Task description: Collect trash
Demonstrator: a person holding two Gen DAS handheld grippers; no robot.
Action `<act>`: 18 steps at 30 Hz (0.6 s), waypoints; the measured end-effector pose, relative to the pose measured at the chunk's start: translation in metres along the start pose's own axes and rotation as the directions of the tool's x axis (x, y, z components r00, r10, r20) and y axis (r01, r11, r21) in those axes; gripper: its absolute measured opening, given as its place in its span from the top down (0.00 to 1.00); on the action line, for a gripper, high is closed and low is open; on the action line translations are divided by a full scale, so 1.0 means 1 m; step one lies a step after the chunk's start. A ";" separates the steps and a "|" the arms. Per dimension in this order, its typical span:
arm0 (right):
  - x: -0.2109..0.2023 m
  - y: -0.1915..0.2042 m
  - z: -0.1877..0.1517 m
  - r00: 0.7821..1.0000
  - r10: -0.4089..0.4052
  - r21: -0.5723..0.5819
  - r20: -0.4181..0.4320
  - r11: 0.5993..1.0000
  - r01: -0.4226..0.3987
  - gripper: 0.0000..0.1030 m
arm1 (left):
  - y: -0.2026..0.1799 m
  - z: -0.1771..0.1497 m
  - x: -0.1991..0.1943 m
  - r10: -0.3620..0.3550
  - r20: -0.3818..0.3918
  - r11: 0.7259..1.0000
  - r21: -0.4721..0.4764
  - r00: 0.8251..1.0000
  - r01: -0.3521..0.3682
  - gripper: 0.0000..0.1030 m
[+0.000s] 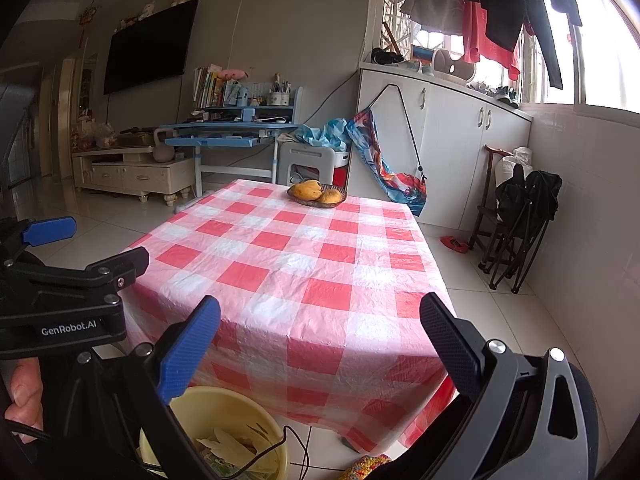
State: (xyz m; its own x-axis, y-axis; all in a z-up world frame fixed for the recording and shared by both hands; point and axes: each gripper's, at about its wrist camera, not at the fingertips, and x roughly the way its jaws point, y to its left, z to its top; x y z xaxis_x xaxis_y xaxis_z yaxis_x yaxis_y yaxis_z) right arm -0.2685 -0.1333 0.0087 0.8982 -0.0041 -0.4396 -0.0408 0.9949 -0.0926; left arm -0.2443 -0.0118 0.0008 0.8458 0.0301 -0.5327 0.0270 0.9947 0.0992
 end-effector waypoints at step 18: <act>0.001 0.000 -0.003 1.000 -0.002 -0.019 -0.004 1.000 0.002 0.07 | -0.001 0.004 -0.004 -0.005 0.019 1.000 -0.008 1.000 0.005 0.07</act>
State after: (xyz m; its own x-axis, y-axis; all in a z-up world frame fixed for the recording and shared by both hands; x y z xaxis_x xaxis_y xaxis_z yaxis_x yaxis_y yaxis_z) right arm -0.2693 -0.1339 0.0058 0.8966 -0.0061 -0.4428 -0.0477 0.9928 -0.1101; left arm -0.2458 -0.0137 0.0060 0.8554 0.0236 -0.5174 0.0269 0.9956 0.0899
